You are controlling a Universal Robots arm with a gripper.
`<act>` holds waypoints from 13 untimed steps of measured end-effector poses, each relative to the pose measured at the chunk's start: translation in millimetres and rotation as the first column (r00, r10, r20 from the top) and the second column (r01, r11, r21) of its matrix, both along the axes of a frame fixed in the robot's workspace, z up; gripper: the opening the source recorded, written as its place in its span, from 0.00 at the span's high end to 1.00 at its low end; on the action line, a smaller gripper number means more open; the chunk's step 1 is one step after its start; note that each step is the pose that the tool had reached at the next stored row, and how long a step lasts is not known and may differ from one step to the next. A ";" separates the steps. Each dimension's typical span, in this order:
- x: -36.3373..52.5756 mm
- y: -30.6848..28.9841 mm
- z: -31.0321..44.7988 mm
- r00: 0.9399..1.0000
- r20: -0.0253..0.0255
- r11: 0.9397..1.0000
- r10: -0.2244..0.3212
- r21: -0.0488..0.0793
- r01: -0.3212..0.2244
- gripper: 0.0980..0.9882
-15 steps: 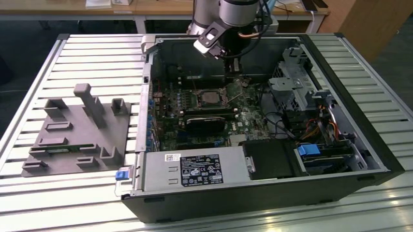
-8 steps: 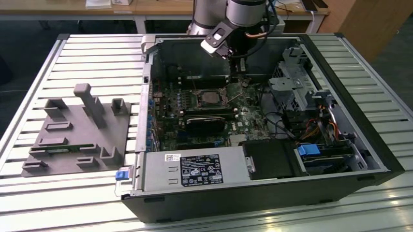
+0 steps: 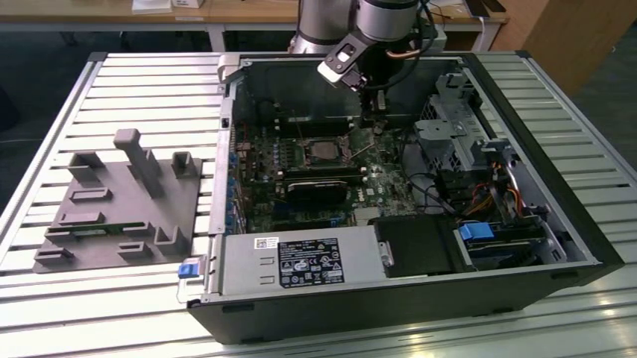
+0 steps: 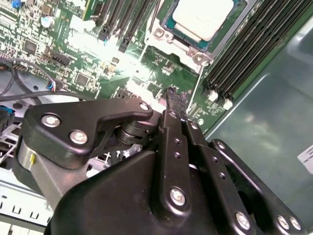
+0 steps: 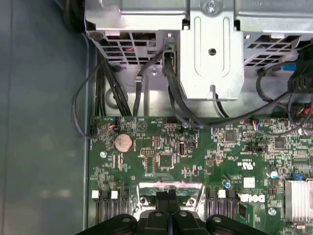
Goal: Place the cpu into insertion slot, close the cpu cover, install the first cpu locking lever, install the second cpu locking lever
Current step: 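Close the cpu cover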
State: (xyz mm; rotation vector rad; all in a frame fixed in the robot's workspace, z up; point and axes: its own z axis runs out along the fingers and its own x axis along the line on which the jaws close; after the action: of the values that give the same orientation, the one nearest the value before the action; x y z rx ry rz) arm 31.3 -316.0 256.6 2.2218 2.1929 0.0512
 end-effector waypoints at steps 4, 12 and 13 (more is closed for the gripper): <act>5.9 0.0 -0.2 1.000 -0.001 1.000 0.000 0.000 0.000 0.99; 13.9 0.0 -1.5 1.000 -0.001 1.000 0.000 0.000 0.000 0.99; 14.8 0.0 -1.7 1.000 -0.001 1.000 0.000 0.000 0.000 0.99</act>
State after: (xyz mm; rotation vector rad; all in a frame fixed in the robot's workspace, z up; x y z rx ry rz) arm 46.1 -316.1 255.0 2.2219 2.1933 0.0502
